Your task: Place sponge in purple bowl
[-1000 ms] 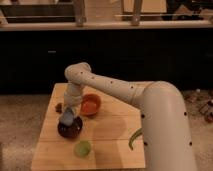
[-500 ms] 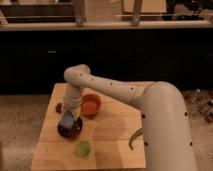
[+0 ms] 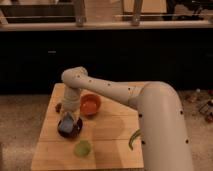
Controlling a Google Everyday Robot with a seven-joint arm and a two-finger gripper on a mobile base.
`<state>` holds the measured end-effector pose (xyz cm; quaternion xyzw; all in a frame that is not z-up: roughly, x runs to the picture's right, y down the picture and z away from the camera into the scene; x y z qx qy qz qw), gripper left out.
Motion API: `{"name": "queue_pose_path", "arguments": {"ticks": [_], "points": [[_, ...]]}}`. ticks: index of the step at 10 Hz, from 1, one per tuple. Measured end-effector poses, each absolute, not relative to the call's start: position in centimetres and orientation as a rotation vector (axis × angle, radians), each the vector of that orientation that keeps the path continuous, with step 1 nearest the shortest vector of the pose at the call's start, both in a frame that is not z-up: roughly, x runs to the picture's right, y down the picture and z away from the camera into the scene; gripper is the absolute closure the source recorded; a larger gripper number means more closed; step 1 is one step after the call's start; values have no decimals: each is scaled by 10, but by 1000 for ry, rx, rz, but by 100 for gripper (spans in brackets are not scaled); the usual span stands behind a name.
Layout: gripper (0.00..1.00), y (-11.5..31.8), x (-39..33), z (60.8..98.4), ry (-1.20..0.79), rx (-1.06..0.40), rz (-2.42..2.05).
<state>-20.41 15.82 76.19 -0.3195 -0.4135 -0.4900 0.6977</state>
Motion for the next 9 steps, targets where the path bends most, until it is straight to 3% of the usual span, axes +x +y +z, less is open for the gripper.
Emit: {"name": "queue_pose_path", "arguments": {"ticks": [9], "points": [[20, 154, -196, 766, -905, -727, -1100]]}}
